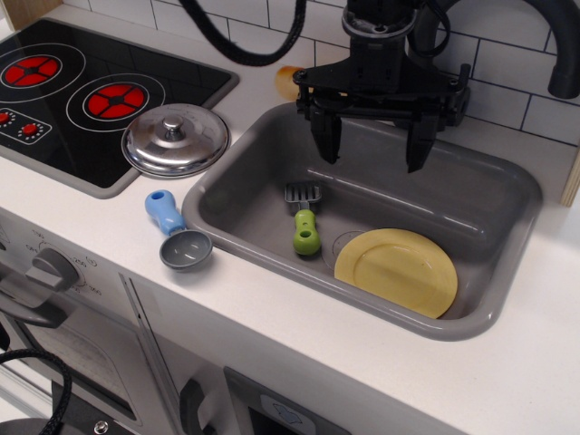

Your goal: Put spatula on plate sink

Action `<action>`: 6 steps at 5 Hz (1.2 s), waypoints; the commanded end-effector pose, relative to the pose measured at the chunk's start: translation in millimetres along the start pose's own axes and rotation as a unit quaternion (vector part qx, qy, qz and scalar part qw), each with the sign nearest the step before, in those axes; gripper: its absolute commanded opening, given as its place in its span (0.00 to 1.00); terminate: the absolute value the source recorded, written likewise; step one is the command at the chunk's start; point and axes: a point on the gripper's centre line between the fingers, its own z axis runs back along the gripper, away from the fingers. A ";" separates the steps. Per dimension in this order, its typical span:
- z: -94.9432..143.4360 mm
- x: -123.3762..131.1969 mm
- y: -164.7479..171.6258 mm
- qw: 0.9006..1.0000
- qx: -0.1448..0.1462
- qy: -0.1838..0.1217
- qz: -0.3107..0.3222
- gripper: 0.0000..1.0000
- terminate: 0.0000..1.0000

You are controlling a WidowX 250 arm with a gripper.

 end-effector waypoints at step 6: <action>-72.9 10.1 52.8 0.995 0.028 -0.041 0.087 1.00 0.00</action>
